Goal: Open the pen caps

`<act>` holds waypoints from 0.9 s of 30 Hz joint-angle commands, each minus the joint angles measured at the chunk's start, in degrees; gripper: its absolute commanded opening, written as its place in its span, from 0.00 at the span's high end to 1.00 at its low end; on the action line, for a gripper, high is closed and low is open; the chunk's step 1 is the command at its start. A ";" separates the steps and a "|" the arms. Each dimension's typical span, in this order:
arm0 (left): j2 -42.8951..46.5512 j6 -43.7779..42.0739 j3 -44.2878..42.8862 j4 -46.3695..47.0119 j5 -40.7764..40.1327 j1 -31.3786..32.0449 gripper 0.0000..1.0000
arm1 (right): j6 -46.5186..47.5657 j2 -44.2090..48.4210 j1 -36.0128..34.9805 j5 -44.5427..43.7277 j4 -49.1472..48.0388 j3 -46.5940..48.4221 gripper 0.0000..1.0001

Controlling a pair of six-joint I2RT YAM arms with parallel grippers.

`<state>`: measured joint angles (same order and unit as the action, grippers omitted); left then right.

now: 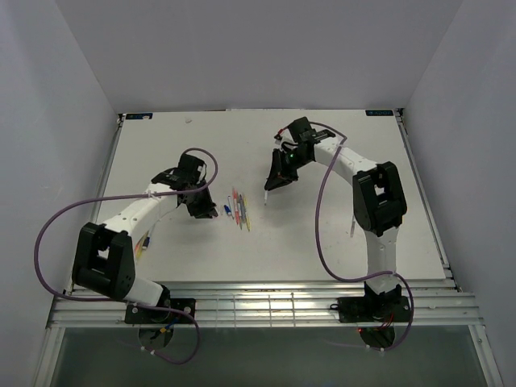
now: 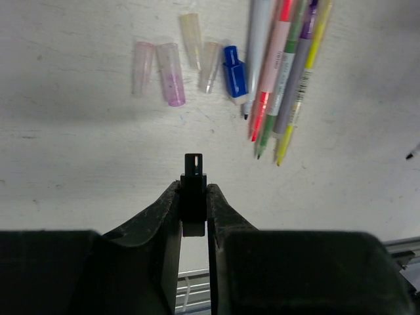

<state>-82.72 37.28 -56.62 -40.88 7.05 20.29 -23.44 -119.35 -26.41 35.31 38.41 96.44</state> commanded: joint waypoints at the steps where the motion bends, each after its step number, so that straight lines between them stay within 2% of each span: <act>1: -1.04 -0.63 -0.95 -1.23 -5.46 -0.34 1.00 | 2.79 0.61 -1.80 1.95 0.96 -0.47 0.92; 4: -1.30 -1.68 1.42 3.87 -6.17 -0.34 1.00 | 2.79 -0.18 -2.41 3.18 0.96 -0.12 0.92; 12: -6.05 -2.82 1.16 5.20 -11.61 -1.57 1.00 | 3.93 -2.20 -2.94 3.36 3.33 1.82 0.92; 16: -8.24 -2.39 1.86 5.98 -11.10 -4.55 0.89 | 4.28 -2.90 -2.94 3.62 3.33 1.64 0.92; 22: -9.21 -3.70 1.78 8.62 -10.12 -6.14 0.87 | 4.72 -4.66 -2.94 4.24 3.86 2.43 0.92; 27: -13.16 -3.44 -0.59 7.31 -9.16 -6.49 0.84 | 4.28 -6.50 -2.94 4.68 3.86 3.84 0.92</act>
<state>-93.97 34.28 -54.87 -34.09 -2.55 14.02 -20.14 -124.44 -29.36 38.15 41.58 97.10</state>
